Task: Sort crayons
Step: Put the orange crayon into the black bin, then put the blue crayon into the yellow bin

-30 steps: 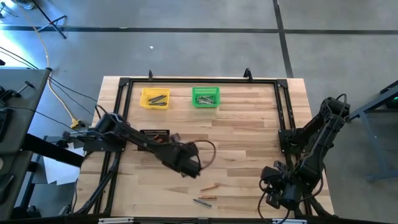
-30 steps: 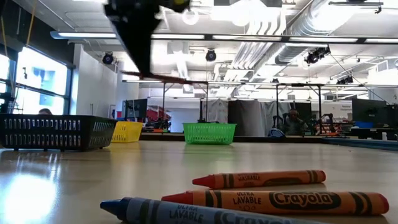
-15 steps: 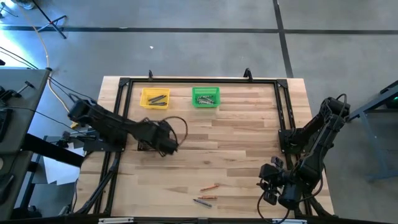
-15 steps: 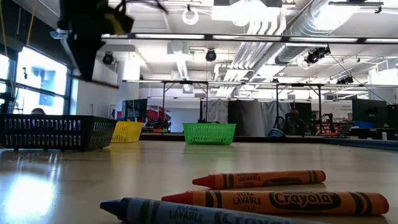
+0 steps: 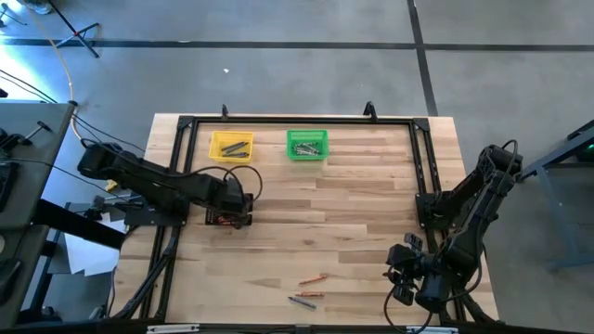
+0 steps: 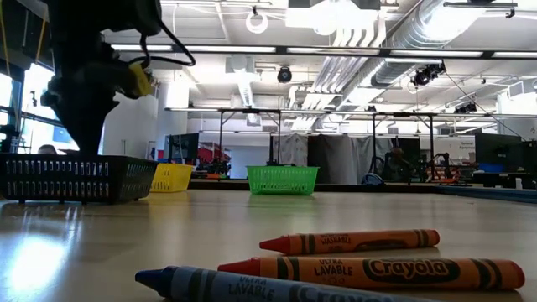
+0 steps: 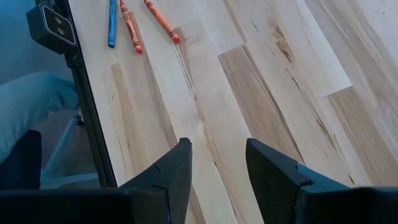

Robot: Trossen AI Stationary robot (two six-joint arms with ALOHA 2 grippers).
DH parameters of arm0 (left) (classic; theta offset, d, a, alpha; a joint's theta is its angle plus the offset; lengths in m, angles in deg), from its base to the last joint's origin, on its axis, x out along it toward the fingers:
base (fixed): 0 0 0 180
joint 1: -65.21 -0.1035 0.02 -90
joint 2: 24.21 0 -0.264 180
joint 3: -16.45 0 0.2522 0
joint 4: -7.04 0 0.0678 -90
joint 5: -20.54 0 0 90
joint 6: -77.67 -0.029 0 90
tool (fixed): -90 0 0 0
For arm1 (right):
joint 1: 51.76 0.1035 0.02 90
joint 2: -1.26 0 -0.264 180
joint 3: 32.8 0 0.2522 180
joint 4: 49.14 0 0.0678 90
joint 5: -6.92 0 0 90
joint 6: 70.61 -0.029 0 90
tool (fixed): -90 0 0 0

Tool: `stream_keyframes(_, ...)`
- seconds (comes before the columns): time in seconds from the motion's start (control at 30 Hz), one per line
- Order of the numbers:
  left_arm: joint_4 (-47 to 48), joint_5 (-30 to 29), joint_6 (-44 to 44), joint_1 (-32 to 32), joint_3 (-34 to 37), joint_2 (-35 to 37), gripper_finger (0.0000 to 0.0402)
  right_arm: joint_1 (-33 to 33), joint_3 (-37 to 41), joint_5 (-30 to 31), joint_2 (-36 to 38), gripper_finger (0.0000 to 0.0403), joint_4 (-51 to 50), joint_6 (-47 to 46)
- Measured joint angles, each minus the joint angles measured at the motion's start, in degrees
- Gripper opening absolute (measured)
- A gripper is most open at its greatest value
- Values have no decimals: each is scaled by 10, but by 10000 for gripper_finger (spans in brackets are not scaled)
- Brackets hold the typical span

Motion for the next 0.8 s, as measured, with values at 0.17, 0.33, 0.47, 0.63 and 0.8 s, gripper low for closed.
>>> stream_keyframes(0.17, -11, -5, 4, 0, 2, -2, 19, 0, 0, 0, 0, 146, 0, 0)
stream_keyframes(0.33, -12, -8, 9, 0, 2, -2, 50, 0, 0, 1, 0, 146, 0, 0)
stream_keyframes(0.47, -11, -5, 11, 1, 2, -2, 79, 0, 0, 1, 0, 146, 0, 0)
stream_keyframes(0.63, -25, 0, -11, 1, -15, -2, 99, 0, 0, 1, 0, 146, 0, 8)
stream_keyframes(0.8, -107, 0, -81, 3, -89, -2, 99, 0, 0, 3, 0, 146, 0, 15)
